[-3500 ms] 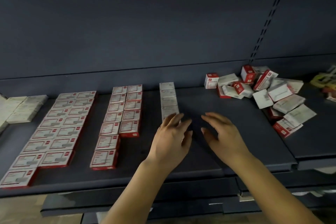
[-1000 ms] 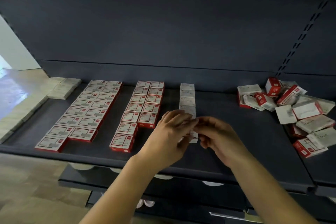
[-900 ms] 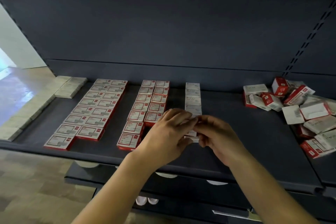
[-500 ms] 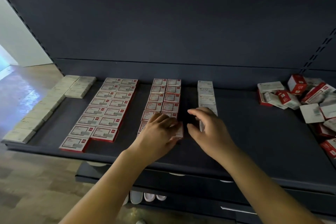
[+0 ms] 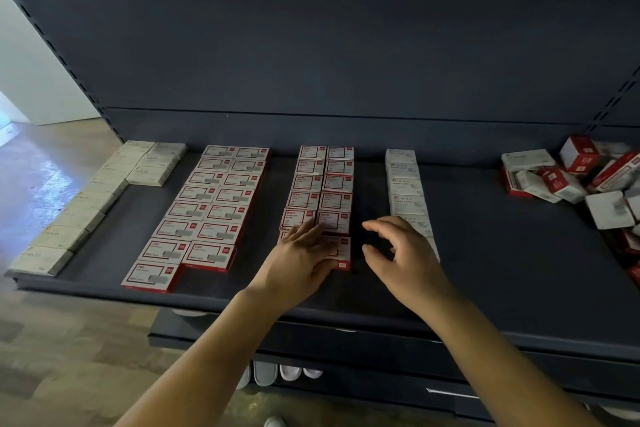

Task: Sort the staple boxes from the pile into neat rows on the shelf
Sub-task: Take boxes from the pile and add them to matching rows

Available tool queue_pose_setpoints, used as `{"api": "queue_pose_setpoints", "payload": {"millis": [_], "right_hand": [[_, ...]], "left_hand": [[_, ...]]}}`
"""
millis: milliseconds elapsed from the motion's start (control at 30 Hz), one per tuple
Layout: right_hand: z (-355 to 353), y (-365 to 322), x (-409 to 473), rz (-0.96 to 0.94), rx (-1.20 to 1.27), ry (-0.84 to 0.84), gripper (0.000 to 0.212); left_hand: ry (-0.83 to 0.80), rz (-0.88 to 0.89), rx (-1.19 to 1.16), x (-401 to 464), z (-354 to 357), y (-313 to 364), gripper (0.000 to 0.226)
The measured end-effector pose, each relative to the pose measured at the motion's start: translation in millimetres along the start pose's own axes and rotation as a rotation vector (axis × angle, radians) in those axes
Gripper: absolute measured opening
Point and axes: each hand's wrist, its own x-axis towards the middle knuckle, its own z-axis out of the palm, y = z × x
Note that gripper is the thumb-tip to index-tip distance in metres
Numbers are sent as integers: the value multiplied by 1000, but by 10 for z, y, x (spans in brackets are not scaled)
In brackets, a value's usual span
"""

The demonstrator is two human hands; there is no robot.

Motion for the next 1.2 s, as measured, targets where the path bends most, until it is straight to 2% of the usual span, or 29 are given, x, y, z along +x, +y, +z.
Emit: {"api": "queue_pose_setpoints", "payload": {"millis": [300, 433, 600, 833, 1000, 1200], "right_hand": [[37, 119, -57, 6, -15, 19, 36], [44, 185, -104, -63, -81, 54, 36], [-86, 377, -187, -148, -171, 169, 44], [-544, 822, -382, -92, -217, 277, 46], [-984, 1229, -494, -87, -289, 351, 40], [-1698, 1671, -493, -65, -388, 539, 36]], "left_hand": [[52, -31, 30, 33, 10, 56, 29], [38, -45, 35, 72, -80, 209, 40], [77, 53, -42, 168, -77, 666, 46], [155, 173, -142, 461, 62, 1321, 36], [117, 167, -106, 786, 263, 1656, 40], [109, 96, -55, 1211, 470, 1882, 42]]}}
